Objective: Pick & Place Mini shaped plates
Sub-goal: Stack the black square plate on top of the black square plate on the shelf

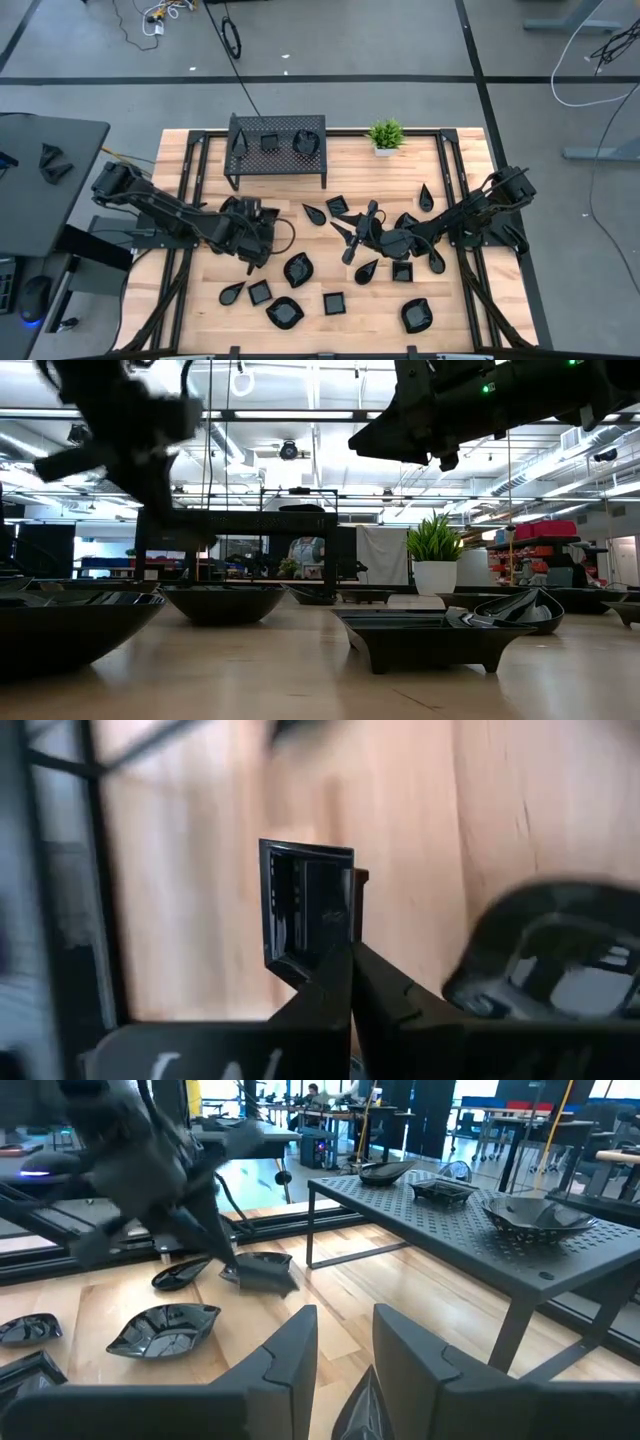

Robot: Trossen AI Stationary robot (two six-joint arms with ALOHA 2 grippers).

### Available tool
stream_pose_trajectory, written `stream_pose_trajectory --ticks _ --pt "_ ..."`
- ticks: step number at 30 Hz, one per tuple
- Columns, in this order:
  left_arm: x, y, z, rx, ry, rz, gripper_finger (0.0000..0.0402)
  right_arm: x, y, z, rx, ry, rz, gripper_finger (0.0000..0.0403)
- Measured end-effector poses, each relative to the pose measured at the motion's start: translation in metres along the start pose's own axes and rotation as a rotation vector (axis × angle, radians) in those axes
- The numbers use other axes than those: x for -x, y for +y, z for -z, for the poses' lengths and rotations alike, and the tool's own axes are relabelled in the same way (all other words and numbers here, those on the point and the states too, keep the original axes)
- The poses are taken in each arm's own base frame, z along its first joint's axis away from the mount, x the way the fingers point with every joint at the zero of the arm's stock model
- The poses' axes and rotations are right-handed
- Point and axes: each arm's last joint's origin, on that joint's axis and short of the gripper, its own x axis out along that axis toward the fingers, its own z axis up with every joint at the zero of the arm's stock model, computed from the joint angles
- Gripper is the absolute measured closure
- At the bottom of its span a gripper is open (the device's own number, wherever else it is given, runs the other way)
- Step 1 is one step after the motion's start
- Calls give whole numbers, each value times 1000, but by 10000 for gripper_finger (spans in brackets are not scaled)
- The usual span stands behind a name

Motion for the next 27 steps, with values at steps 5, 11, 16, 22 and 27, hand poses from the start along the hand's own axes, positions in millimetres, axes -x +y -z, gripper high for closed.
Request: stream_pose_trajectory --ticks 5,11,16,22,27 --pt "30 24 -29 136 -78 -24 399 0 0 0 -2 0 0 300" --pt "54 74 -49 234 -95 -141 399 0 0 0 -2 0 0 300" --pt "42 128 -45 332 9 -209 399 0 0 0 -1 0 0 300" --pt "6 179 -31 387 125 -190 399 0 0 0 -2 0 0 300" --pt "-19 203 -24 396 183 -194 399 0 0 0 -1 0 1 300"
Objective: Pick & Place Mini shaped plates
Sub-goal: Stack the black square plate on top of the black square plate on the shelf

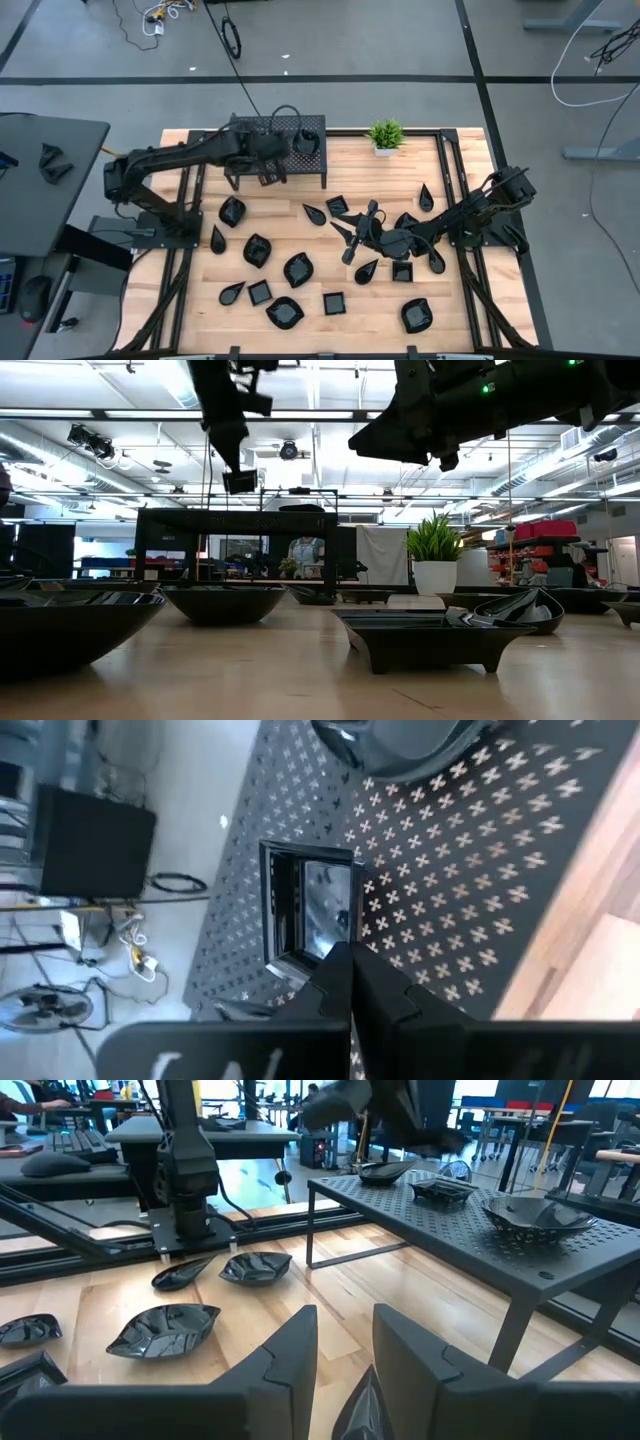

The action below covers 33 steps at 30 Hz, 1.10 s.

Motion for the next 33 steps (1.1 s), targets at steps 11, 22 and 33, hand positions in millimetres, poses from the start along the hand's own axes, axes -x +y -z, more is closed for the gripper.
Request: stream_pose_trajectory --ticks 11,22,33 --pt "-41 -1 -6 -110 115 -36 397 0 0 1 -4 5 1 300" --pt "-48 -5 -10 -131 123 -68 391 0 0 1 -12 10 1 300" --pt "-48 -5 -10 -128 120 -64 356 0 0 1 -12 10 1 300"
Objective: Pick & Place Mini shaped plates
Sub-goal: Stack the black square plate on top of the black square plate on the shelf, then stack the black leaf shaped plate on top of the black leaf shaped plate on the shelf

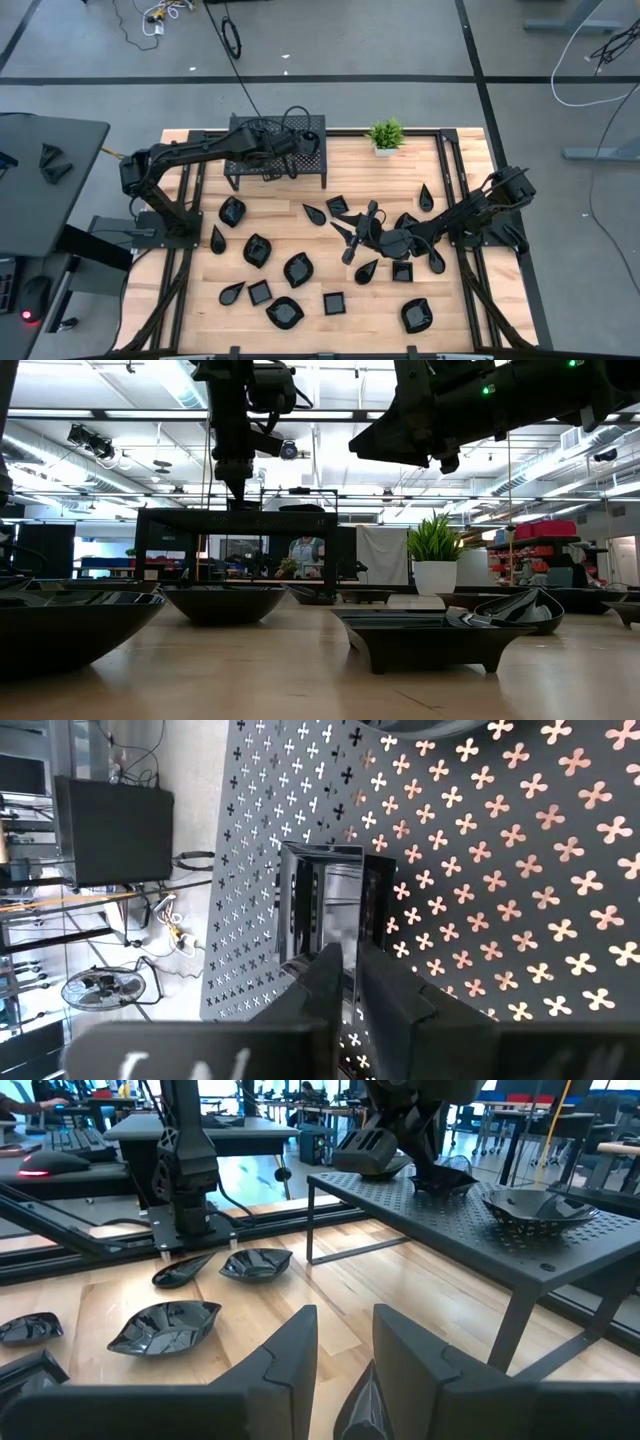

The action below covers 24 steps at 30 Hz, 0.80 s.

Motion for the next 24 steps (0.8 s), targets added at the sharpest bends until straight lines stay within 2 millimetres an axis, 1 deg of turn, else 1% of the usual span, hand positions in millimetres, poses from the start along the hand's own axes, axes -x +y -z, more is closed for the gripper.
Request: stream_pose_trajectory --ticks 7,11,14,18,21,24 --pt "1 0 1 -15 3 27 317 0 0 0 -4 0 0 300" --pt "11 8 1 -29 31 31 293 0 0 0 -4 0 0 300" --pt "20 15 1 5 32 40 284 0 0 0 -4 0 0 300" --pt "28 20 -1 51 -16 109 291 0 0 0 -4 0 -1 300" --pt "27 20 -5 92 -79 153 311 0 0 1 -14 5 0 300" --pt "22 19 -9 132 -140 182 337 0 0 1 -21 9 0 300"
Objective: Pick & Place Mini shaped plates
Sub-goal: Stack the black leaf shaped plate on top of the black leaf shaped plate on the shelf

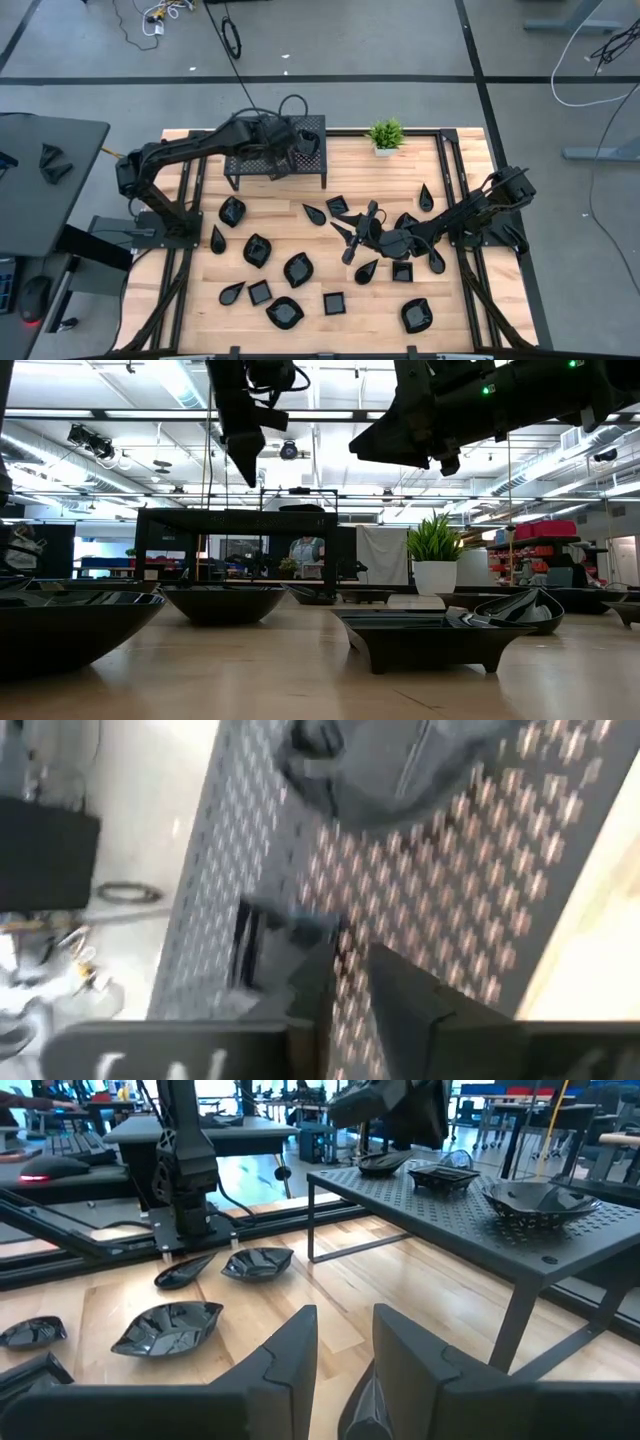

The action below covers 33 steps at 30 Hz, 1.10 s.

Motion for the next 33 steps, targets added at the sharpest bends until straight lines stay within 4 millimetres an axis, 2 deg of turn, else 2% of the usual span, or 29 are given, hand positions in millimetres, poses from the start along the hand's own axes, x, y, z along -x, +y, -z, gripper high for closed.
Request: stream_pose_trajectory --ticks 8,15,19,21,25,30,33 --pt "-29 4 2 64 -84 41 395 0 1 0 -2 6 -31 300" --pt "-33 14 5 94 -74 42 386 0 1 0 -2 6 -32 300" --pt "-21 10 6 78 -94 49 395 0 1 1 7 8 -32 300" --pt "-8 1 6 49 -120 65 397 0 1 1 11 11 -31 300" --pt "26 -31 7 -29 -179 129 394 0 1 2 7 21 -55 300" --pt "62 -83 15 -115 -228 218 398 -1 3 6 -19 76 -167 300" --pt "71 -119 27 -155 -252 278 395 -1 2 10 -6 118 -183 300"
